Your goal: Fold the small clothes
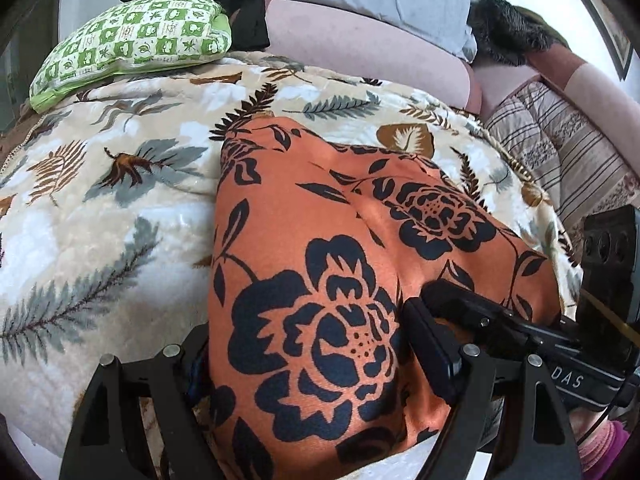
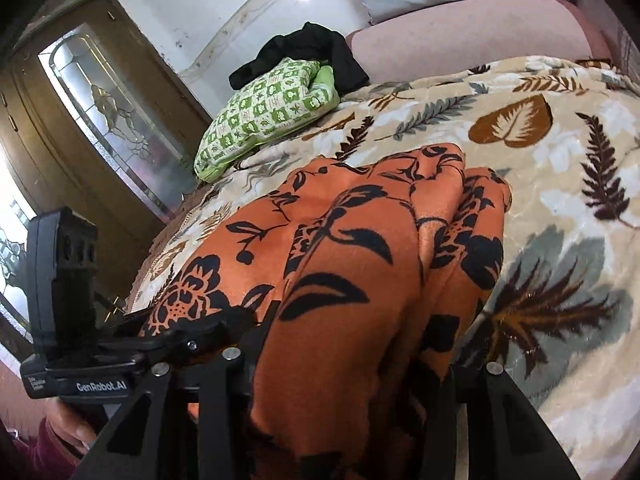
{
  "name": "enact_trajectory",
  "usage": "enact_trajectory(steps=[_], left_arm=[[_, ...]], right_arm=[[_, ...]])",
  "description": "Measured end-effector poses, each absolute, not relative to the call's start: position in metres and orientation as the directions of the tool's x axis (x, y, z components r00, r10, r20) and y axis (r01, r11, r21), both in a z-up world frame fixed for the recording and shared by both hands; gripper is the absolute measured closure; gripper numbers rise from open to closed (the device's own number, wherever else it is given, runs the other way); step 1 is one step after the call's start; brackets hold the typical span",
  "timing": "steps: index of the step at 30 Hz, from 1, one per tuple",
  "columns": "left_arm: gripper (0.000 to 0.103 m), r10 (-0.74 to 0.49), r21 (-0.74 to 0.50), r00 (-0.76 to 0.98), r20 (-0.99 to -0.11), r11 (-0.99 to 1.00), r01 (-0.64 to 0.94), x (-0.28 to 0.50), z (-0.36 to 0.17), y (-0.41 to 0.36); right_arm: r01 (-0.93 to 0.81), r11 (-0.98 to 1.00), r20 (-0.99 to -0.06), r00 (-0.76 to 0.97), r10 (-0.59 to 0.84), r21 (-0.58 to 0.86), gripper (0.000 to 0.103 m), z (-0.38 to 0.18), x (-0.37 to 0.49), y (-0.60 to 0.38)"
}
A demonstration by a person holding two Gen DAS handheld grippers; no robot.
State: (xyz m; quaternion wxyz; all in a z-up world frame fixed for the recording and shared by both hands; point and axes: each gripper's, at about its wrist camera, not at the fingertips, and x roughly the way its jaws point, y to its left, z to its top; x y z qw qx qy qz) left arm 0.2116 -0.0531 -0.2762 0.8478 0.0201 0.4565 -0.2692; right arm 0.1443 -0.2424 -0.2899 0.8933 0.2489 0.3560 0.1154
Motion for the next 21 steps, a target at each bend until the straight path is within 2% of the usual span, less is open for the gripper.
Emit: enact_trajectory(steps=[5, 7, 10, 21], left_arm=[[0.019, -0.378, -0.154, 0.446, -0.811, 0.874, 0.461, 0.209, -0.286, -0.053], [0.019, -0.366, -0.139, 0.452, -0.813, 0.877, 0.461, 0.207, -0.287, -0.053], [0.019, -0.344, -0.107, 0.471, -0.813, 0.882, 0.459, 0.203, -0.285, -0.053], [0.019, -0.219, 0.082, 0.593, -0.775, 0.895, 0.438, 0.183, -0.258, -0.045]], right_arm=[[0.001, 0.843, -0.605, 0.697, 0.384, 0.537, 0.056, -0.303, 0.145, -0.245], [0.015, 0.839, -0.611, 0.692, 0.384, 0.544, 0.049, -0.309, 0.144, -0.246], [0.041, 0.829, -0.624, 0.680, 0.385, 0.557, 0.045, -0.311, 0.143, -0.249], [0.085, 0.861, -0.673, 0.664, 0.325, 0.501, 0.043, -0.282, 0.116, -0.269]])
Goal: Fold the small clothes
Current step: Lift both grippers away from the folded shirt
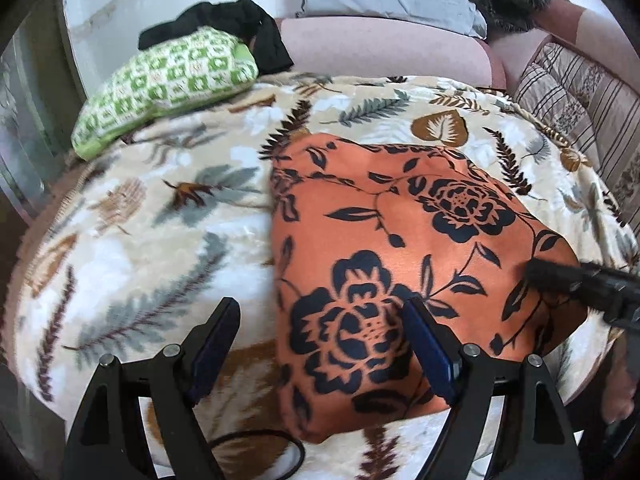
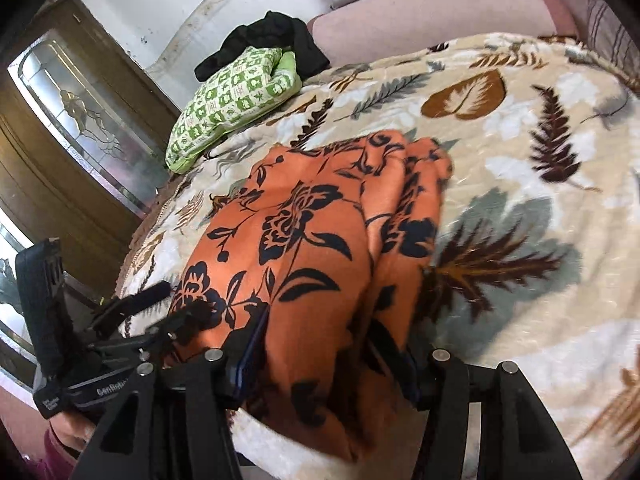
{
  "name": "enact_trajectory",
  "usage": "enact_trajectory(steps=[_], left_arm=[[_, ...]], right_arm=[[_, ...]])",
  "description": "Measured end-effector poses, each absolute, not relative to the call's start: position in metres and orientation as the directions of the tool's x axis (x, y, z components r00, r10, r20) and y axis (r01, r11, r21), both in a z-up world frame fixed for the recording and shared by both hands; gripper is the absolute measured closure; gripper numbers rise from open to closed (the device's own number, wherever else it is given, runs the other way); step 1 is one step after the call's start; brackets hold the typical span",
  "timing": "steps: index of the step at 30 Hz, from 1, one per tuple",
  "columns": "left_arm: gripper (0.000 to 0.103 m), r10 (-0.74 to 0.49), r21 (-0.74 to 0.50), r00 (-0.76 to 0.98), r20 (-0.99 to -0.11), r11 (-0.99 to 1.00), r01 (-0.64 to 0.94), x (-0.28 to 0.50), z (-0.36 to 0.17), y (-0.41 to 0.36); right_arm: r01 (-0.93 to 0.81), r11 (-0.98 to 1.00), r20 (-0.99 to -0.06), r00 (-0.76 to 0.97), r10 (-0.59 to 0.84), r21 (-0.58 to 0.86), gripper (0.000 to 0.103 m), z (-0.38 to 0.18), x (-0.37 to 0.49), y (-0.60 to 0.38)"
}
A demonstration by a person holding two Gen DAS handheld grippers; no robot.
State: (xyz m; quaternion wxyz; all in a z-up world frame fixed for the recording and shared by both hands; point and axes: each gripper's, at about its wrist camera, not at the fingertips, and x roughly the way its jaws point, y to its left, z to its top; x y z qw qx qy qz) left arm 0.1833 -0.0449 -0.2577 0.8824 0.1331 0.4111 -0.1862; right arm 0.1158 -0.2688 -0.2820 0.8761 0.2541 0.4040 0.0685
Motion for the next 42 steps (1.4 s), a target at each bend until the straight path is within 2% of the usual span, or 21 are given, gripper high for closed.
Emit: enact_trajectory(steps=[5, 10, 12, 13, 15, 16, 18, 23, 29, 32, 42], left_arm=[[0.019, -0.178, 0.116, 0.614, -0.769, 0.906, 0.407, 0.180, -0.251, -0.034], [0.019, -0.132, 0.148, 0.614, -0.778, 0.912, 0.383, 0.181, -0.258, -0.032], [0.019, -0.090, 0.168, 0.582, -0.808, 0.912, 0.374, 0.186, -0.271, -0.034], [0.019, -0.081, 0.165, 0.569, -0.818, 0.915, 0.368, 0.188, -0.275, -0.033], [0.019, -0.103, 0.126, 0.546, -0.831, 0.922, 0.366, 0.189, -0.276, -0.030], [0.019, -0.106, 0.121, 0.543, -0.833, 0.923, 0.364, 0.188, -0.274, -0.030], [0.019, -0.092, 0.142, 0.561, -0.823, 0.923, 0.358, 0.183, -0.266, -0.029], [0.019, -0.055, 0.182, 0.630, -0.775, 0.935, 0.306, 0.165, -0.228, -0.030], [0.019, -0.021, 0.233, 0.723, -0.691, 0.940, 0.249, 0.130, -0.172, -0.031], [0.019, -0.028, 0.225, 0.760, -0.649, 0.947, 0.228, 0.110, -0.145, -0.027], [0.019, -0.094, 0.173, 0.843, -0.529, 0.961, 0.216, 0.048, -0.077, -0.012]], right_arm=[[0.109, 0.909, -0.659, 0.723, 0.206, 0.403, 0.043, -0.256, 0.097, -0.274], [0.089, 0.928, -0.558, 0.818, 0.138, 0.361, 0.044, -0.226, 0.083, -0.269], [0.059, 0.941, -0.573, 0.805, 0.154, 0.335, 0.046, -0.230, 0.089, -0.258], [0.037, 0.936, -0.600, 0.776, 0.194, 0.351, 0.052, -0.240, 0.096, -0.251], [0.053, 0.934, -0.676, 0.705, 0.215, 0.353, 0.053, -0.265, 0.108, -0.243], [0.089, 0.945, -0.741, 0.644, 0.187, 0.316, 0.053, -0.285, 0.116, -0.239], [0.095, 0.945, -0.736, 0.653, 0.177, 0.312, 0.053, -0.287, 0.113, -0.240], [0.111, 0.926, -0.696, 0.693, 0.189, 0.362, 0.053, -0.249, 0.098, -0.256], [0.104, 0.959, -0.641, 0.762, 0.093, 0.263, 0.052, -0.182, 0.055, -0.241], [0.096, 0.974, -0.614, 0.787, 0.052, 0.207, 0.052, -0.156, 0.029, -0.227], [0.091, 0.980, -0.503, 0.864, 0.010, 0.177, 0.046, -0.091, -0.038, -0.204]])
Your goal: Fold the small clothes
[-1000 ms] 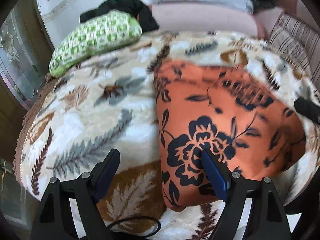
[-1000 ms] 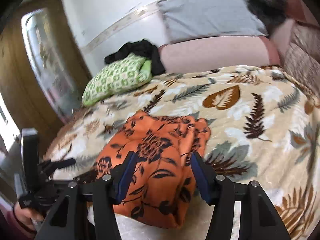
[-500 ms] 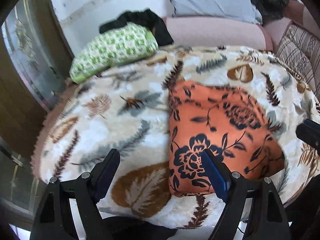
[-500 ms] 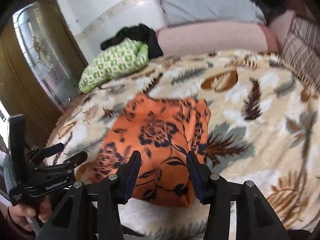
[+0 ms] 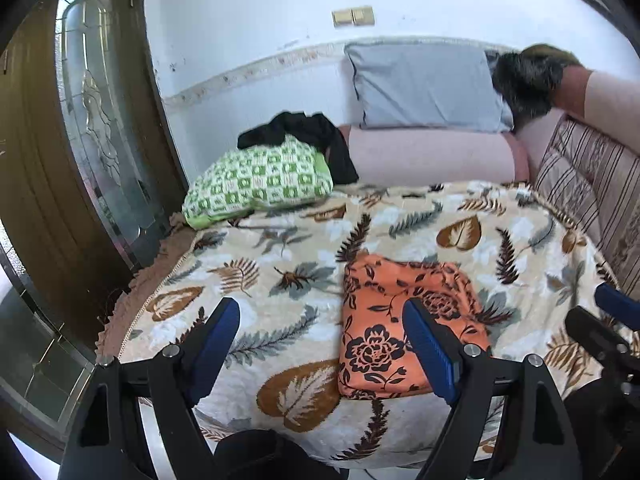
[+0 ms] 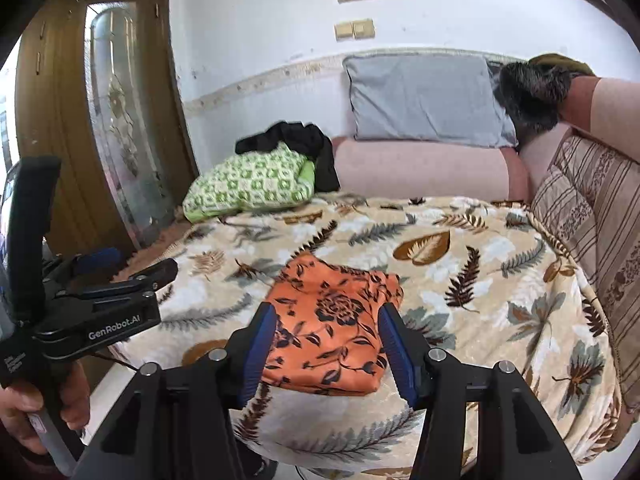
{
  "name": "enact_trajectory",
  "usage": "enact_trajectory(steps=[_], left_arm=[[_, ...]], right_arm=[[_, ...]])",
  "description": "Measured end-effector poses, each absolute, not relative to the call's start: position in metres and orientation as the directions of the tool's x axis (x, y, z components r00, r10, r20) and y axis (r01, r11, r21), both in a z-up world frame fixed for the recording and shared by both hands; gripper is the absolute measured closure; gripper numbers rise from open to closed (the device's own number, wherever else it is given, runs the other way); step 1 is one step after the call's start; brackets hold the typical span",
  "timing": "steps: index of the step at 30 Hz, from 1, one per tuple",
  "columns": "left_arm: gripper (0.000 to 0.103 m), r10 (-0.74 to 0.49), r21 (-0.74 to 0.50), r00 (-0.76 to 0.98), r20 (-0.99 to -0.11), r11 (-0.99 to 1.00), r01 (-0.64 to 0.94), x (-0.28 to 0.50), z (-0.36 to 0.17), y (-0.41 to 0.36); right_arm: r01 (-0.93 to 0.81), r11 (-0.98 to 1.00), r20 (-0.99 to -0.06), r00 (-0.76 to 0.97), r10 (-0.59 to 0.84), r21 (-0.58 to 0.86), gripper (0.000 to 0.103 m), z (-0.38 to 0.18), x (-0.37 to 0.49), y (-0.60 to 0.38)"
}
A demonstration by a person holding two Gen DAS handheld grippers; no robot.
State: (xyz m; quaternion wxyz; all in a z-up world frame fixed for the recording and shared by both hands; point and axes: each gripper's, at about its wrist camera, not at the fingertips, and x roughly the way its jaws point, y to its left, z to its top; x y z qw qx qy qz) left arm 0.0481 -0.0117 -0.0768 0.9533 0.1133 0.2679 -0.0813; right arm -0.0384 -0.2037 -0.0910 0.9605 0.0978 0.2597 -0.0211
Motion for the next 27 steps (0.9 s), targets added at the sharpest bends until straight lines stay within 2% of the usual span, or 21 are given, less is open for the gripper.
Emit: enact_trajectory(steps=[10, 15, 27], left_arm=[[0.019, -0.131, 0.131, 0.859, -0.495, 0.966, 0.223, 0.017, -0.050, 0.008], [0.019, -0.126, 0.142, 0.872, -0.473, 0.966, 0.217, 0.008, -0.046, 0.015], [0.019, -0.114, 0.142, 0.889, -0.443, 0.971, 0.195, 0.003, -0.041, 0.031]], right_arm=[[0.120, 0.978, -0.500, 0.866, -0.018, 0.172, 0.046, -0.075, -0.054, -0.188], [0.117, 0.973, -0.508, 0.861, 0.000, 0.198, 0.046, -0.071, -0.057, -0.180], [0.130, 0.978, -0.534, 0.845, -0.025, 0.161, 0.046, -0.069, -0.055, -0.163]])
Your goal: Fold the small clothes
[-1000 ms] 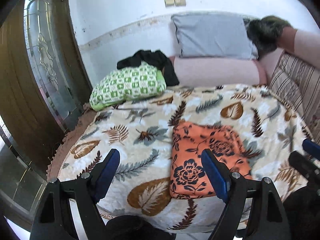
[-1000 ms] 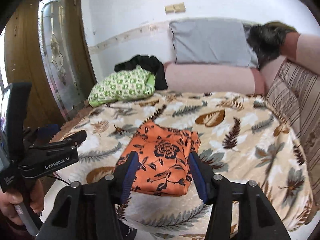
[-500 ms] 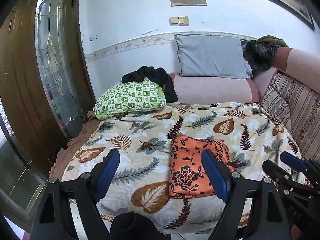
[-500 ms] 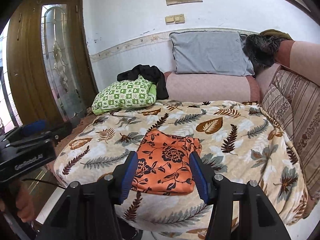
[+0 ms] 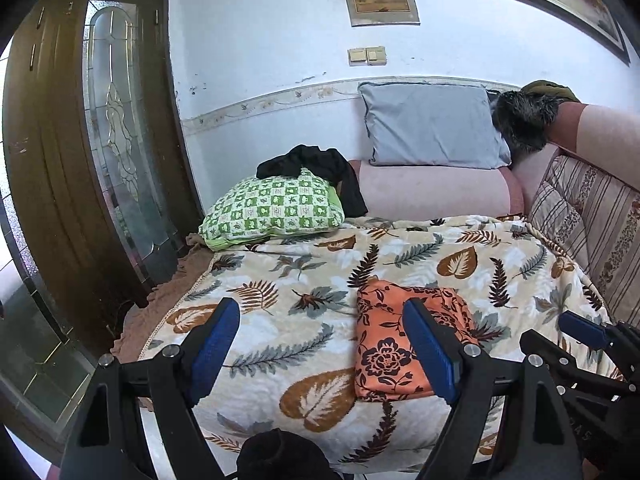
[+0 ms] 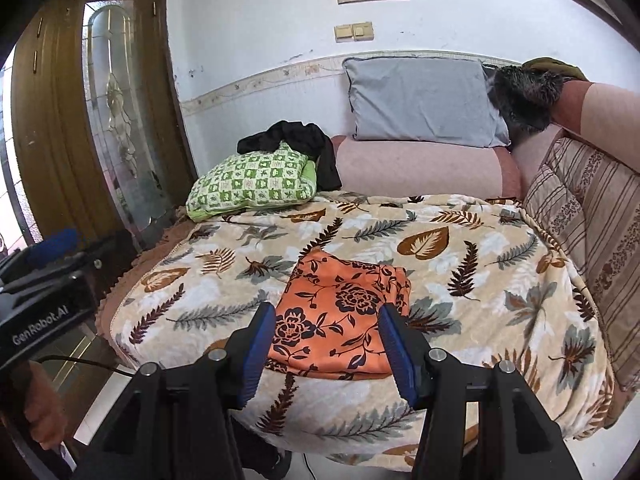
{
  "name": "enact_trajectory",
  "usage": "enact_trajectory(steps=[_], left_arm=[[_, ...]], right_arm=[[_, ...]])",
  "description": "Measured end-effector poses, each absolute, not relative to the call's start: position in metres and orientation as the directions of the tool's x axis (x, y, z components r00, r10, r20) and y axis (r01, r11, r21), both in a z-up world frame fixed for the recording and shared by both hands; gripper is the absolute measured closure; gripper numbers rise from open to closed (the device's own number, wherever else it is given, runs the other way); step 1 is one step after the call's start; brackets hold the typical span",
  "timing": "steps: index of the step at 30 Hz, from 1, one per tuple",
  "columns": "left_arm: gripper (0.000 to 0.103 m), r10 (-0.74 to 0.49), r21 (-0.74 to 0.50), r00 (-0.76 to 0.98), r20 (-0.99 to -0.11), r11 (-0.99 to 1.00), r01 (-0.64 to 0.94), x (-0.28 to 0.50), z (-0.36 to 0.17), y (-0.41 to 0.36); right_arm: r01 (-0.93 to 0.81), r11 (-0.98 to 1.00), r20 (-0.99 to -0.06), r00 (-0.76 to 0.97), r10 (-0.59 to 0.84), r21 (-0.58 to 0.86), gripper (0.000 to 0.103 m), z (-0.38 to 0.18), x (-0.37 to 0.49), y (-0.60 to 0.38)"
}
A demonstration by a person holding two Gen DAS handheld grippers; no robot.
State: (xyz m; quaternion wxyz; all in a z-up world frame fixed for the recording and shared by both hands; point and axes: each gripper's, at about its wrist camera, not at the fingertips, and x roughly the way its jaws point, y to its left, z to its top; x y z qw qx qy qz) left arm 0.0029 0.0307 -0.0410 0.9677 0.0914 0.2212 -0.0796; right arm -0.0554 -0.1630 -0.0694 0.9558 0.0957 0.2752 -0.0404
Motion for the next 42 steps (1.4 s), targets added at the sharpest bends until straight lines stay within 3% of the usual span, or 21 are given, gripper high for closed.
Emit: enact_trajectory(steps=[42], left_arm=[[0.019, -0.141, 0.126, 0.855, -0.499, 0.964, 0.233, 0.042, -0.062, 0.027]], right_arm=[[0.166, 0.980, -0.582, 0.810, -0.073, 0.108, 0.046, -0.086, -0.016, -0.164]])
